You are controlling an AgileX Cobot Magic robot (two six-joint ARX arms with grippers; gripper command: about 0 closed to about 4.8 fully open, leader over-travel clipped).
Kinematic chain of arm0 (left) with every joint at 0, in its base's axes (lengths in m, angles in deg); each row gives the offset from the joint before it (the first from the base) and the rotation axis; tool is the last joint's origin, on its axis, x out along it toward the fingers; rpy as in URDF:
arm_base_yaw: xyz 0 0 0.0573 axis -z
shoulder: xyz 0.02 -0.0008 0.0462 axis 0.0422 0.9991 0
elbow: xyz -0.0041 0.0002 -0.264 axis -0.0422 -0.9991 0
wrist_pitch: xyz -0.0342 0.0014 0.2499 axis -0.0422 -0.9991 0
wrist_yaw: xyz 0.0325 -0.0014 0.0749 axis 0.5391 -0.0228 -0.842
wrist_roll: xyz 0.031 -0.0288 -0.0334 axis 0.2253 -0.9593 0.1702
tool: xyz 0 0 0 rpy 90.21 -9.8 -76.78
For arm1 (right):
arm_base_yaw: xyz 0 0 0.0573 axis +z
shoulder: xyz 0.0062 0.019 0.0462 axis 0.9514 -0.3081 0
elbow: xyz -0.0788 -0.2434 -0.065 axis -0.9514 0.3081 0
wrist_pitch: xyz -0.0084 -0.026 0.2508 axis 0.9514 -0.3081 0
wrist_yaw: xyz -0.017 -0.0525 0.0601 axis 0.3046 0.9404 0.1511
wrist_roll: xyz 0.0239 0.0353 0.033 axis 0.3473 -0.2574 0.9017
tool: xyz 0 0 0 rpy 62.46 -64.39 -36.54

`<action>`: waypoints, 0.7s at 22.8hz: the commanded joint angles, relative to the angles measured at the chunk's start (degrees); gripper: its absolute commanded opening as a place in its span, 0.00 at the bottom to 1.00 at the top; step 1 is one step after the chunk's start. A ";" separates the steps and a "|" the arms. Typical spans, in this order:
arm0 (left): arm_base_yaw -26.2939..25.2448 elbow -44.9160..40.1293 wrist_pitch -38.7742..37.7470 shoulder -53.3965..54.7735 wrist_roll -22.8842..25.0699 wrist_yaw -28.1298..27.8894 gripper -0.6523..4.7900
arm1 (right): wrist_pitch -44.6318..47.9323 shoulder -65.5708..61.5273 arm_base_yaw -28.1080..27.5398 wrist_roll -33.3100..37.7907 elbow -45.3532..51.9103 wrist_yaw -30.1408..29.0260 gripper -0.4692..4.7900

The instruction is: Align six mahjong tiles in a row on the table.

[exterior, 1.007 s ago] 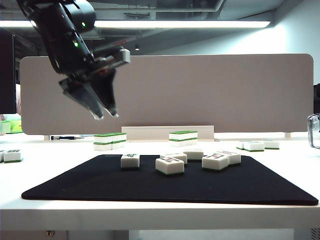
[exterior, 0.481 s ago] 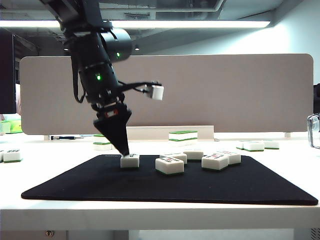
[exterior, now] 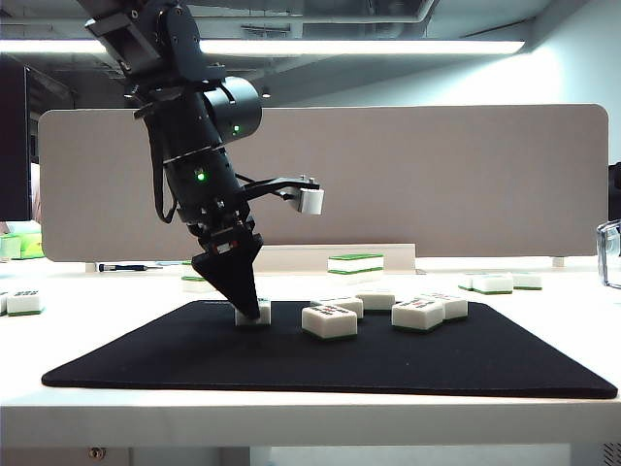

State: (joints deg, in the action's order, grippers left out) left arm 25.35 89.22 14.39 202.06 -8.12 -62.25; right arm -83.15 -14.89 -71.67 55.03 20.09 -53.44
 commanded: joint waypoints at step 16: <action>0.04 7.08 -17.18 1.14 -1.40 -0.37 0.33 | 0.77 0.66 0.07 -0.02 -0.22 1.22 0.09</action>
State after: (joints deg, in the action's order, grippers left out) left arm 25.31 95.53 0.18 203.50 -9.67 -62.75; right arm -83.15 -14.89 -71.67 55.03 20.07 -52.28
